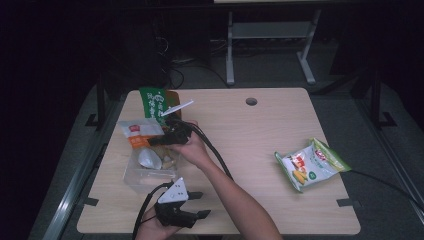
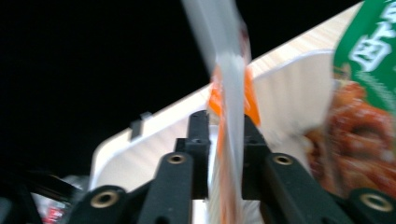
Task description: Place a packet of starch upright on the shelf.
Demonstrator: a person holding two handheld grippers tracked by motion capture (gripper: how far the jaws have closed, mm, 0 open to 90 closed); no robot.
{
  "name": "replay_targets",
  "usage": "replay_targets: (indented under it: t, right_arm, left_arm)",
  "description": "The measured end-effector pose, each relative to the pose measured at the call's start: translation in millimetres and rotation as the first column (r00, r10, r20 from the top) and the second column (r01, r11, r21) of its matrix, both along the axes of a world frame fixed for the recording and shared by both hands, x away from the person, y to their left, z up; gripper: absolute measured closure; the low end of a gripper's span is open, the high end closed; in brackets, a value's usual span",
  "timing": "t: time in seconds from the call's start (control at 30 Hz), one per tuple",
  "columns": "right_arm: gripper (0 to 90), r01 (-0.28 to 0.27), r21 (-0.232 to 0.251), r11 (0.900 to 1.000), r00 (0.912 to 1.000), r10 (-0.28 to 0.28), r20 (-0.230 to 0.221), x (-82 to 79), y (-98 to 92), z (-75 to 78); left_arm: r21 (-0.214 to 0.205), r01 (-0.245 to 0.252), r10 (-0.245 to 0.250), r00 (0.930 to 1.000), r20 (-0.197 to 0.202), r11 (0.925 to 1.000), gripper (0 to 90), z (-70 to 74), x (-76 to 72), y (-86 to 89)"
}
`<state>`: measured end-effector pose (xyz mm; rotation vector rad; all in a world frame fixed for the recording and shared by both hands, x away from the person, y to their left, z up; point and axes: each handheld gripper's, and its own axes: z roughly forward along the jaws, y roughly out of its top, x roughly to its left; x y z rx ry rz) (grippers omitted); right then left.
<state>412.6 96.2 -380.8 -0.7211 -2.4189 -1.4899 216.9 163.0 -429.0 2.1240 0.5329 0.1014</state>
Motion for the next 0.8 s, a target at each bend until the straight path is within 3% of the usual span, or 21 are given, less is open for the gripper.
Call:
replay_targets:
  t: [0.27, 0.8]
  right_arm:
    - [75.9, 0.007, -0.09, 0.9959, 0.9975, -0.001, 0.071, -8.7, -14.9, 4.2]
    - [65.8, 0.002, -0.062, 0.9981, 0.9984, 0.002, 0.057, -21.2, -60.4, 6.6]
  left_arm:
    - [0.011, 0.008, -0.008, 1.0, 0.0, 0.9999, 39.9, -0.6, 0.1, -3.5]
    - [0.016, -0.004, 0.004, 1.0, 0.003, 0.9999, 38.3, -1.1, 3.2, -5.1]
